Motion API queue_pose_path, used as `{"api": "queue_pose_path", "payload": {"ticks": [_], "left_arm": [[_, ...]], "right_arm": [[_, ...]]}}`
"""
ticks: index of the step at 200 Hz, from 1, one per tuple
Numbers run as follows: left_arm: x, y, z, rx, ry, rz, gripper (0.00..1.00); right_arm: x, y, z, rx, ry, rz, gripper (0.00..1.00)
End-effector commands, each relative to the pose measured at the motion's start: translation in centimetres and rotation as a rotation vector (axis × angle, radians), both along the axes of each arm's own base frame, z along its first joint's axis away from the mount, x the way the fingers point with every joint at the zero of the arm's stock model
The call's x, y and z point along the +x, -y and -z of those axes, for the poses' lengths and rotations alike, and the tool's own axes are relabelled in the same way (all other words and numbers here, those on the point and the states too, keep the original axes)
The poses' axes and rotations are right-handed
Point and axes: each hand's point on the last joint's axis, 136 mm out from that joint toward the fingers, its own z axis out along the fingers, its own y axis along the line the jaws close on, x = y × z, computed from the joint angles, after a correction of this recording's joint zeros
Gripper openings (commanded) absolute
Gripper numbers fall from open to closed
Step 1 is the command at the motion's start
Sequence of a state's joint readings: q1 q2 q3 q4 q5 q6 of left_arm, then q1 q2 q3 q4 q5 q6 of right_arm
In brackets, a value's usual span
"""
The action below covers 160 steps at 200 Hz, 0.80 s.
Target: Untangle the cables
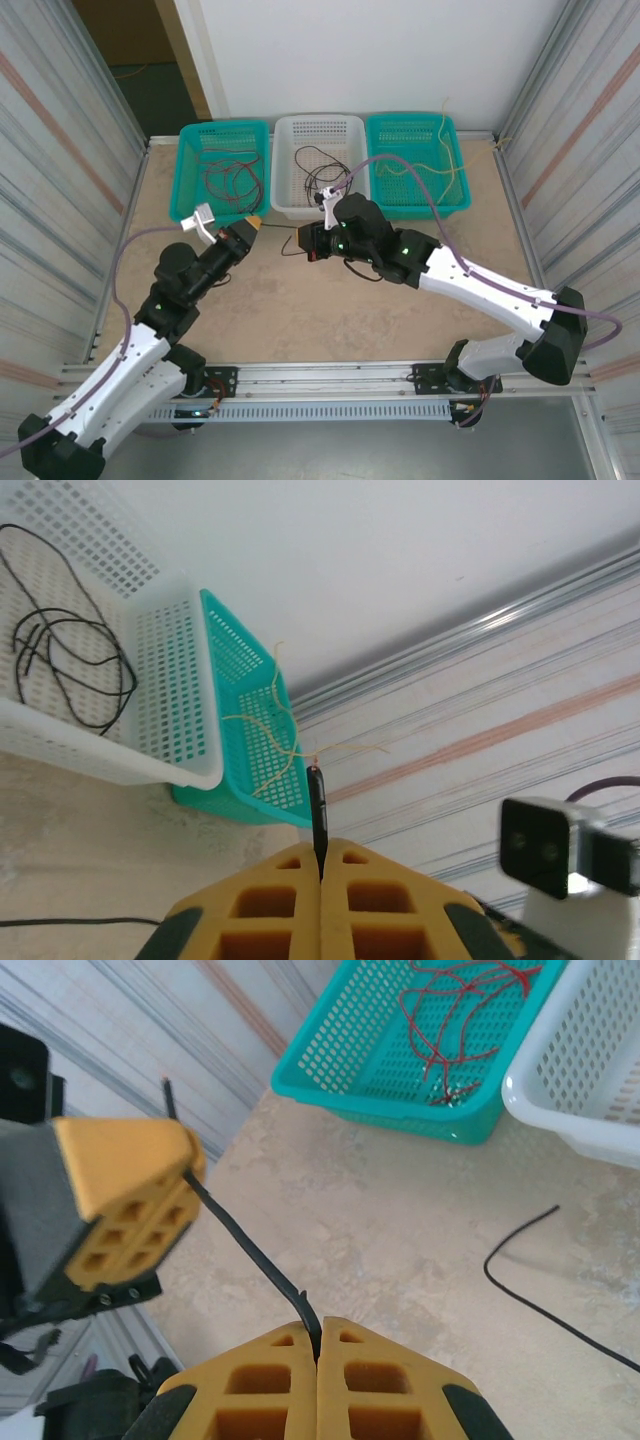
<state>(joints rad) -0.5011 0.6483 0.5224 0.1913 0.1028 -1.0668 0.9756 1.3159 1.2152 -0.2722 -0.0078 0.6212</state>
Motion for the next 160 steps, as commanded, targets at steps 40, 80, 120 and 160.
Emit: {"api": "queue_pose_path", "payload": {"ticks": [40, 80, 120, 160], "left_arm": [[0.0, -2.3, 0.0, 0.172, 0.033, -0.092, 0.65], [-0.8, 1.0, -0.8, 0.259, 0.134, 0.054, 0.72], [-2.0, 5.1, -2.8, 0.541, 0.367, 0.17, 0.75], [-0.5, 8.8, -1.3, 0.701, 0.453, 0.255, 0.75]], "right_arm": [[0.4, 3.0, -8.4, 0.011, 0.134, 0.036, 0.0], [0.6, 3.9, -12.7, 0.076, 0.193, 0.036, 0.0], [0.8, 4.2, -15.2, 0.142, 0.205, 0.017, 0.0], [-0.1, 4.6, -17.5, 0.237, 0.204, -0.015, 0.0]]}}
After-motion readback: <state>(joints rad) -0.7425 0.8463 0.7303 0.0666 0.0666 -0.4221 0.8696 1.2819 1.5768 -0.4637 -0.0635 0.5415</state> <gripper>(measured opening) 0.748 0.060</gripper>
